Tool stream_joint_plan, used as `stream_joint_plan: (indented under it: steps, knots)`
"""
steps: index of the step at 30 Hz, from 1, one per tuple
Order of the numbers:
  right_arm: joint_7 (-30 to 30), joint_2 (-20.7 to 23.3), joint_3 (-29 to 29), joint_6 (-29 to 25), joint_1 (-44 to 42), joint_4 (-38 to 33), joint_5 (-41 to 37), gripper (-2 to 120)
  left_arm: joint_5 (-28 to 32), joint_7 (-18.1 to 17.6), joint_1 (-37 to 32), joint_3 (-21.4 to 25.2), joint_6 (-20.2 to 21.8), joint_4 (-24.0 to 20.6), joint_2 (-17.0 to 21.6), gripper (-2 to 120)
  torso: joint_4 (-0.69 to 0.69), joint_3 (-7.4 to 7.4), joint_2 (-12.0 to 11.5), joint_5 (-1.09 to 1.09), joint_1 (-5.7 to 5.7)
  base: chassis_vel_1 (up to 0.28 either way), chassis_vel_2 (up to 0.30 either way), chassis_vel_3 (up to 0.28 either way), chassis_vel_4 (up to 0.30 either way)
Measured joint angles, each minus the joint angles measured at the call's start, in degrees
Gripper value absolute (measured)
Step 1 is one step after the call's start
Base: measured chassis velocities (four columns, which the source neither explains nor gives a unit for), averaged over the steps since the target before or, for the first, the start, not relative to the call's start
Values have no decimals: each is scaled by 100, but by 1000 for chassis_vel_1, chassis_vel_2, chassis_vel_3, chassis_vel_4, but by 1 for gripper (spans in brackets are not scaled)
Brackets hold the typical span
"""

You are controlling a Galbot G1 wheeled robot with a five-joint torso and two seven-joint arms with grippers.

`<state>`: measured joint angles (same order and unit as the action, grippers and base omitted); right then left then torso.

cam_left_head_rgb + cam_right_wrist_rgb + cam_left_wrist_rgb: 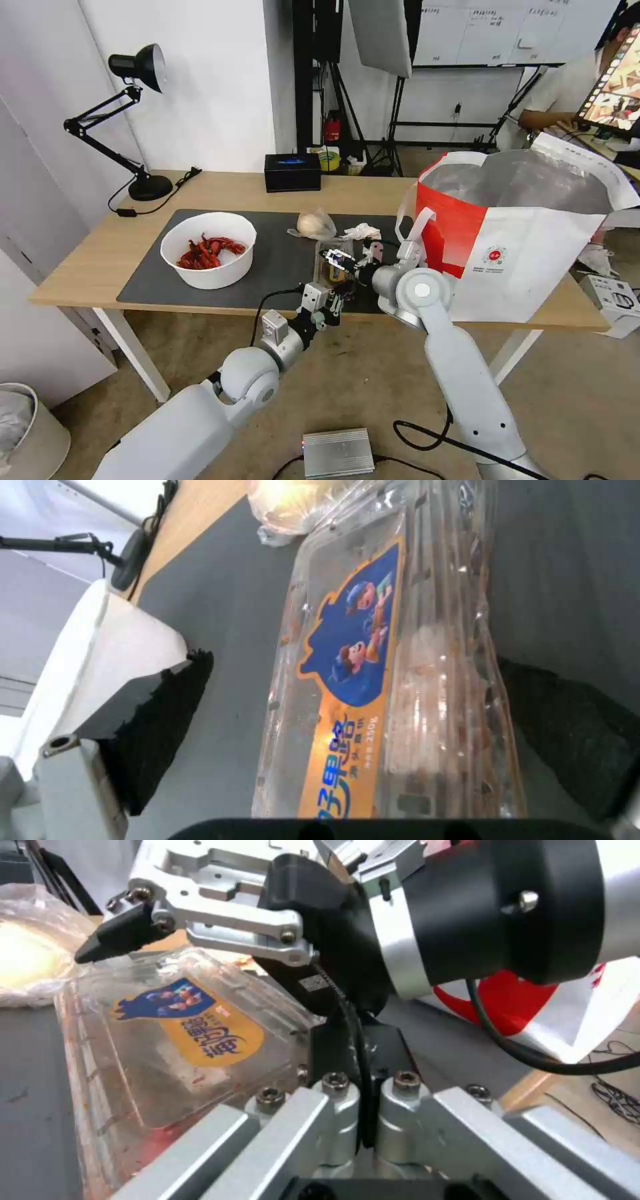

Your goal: Pick up the trash from the table and place it into the takeout bag.

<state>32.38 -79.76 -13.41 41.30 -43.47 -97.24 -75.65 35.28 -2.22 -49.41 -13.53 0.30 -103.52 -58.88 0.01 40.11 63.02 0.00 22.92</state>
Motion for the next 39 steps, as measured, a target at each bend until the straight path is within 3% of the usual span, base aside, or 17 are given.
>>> stream_joint_plan:
  steps: [14, 20, 25, 39]
  knots:
    - [141, -139, 45, 2, 63, 105, 19, 99, 19, -6, -9, 37, -24, -47, 48, 0, -1, 0, 0, 0, 0, 0, 0, 0, 0]
    - [246, -165, 48, 2, 74, 136, 15, 84, 19, -7, -21, 38, -29, -56, 48, 0, -1, 0, 1, -1, 0, 0, 0, 0, 0]
    - [306, -173, 33, 1, 35, 142, 8, 58, 20, -12, -18, 35, -34, -41, 33, 0, -1, 0, 1, 0, 0, 0, 0, 0, 0]
    - [373, -139, 4, -1, 2, 135, -27, 12, 84, -25, -18, 98, -40, -78, 87, 0, -1, -1, 1, 0, 0, 0, 0, 0, 0]
